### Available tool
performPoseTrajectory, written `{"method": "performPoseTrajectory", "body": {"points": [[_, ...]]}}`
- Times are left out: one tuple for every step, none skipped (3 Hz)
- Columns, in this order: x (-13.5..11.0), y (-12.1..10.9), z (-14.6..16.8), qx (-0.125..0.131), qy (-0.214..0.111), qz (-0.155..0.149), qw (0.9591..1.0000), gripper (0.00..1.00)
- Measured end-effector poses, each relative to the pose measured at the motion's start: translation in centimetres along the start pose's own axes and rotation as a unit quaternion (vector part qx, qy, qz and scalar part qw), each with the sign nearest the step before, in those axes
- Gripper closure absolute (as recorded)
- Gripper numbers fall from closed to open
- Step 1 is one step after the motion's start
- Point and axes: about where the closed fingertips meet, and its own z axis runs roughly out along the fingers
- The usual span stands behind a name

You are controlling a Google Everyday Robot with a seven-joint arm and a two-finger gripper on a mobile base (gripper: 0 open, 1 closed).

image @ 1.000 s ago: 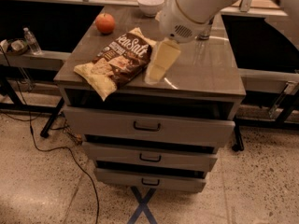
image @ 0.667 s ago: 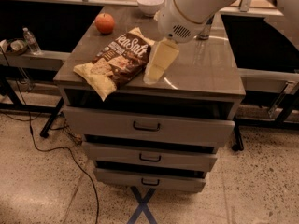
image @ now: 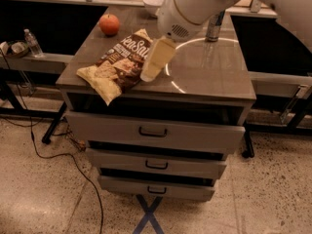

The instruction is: Move brown chip bag near redbull can

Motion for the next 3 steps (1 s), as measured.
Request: {"method": "performPoseTrajectory", "body": {"points": [[-1.8, -4.7, 4.4, 0.028, -0.055, 0.033, 0.9976, 0.0], [-2.4, -7.3, 7.0, 0.04, -0.085, 0.059, 0.9938, 0.0], [-0.2, -9.2, 10.8, 0.04, -0.107, 0.116, 0.9867, 0.0]]}}
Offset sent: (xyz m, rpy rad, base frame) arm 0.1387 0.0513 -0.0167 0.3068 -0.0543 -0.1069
